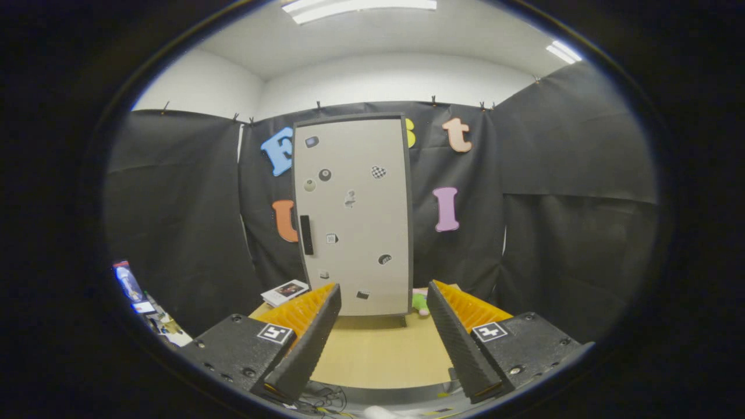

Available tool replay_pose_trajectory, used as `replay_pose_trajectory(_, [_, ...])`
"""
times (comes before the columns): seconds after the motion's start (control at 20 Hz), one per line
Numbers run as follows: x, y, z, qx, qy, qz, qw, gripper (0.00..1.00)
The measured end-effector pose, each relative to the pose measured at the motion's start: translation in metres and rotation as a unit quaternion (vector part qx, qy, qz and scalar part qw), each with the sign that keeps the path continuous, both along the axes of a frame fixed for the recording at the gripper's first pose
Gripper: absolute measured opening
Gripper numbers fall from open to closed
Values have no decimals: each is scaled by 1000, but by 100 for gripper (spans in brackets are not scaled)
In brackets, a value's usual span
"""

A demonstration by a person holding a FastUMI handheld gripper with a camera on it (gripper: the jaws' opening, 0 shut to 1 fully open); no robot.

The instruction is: Open the shoe cabinet door, grab the shoes and put them into the shoe cabinet, then close the shoe cabinet door.

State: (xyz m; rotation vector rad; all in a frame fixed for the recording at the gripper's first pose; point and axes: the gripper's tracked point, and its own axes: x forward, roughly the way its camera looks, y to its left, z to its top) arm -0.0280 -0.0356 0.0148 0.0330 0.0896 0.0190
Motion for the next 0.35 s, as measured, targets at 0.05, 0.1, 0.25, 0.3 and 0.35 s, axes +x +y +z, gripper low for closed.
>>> replay_pose_trajectory(0.05, [0, 0, 0, 0, 0, 0, 1000, 97])
replay_pose_trajectory(0.1, [1, 0, 0, -2, 0, 0, 1000, 97])
replay_pose_trajectory(0.25, [1, -3, -3, -3, 2, -3, 1000, 97])
replay_pose_trajectory(0.3, [2, -3, -3, -3, 3, -5, 1000, 97])
replay_pose_trajectory(0.35, [2, -5, -3, -2, 3, -6, 1000, 97])
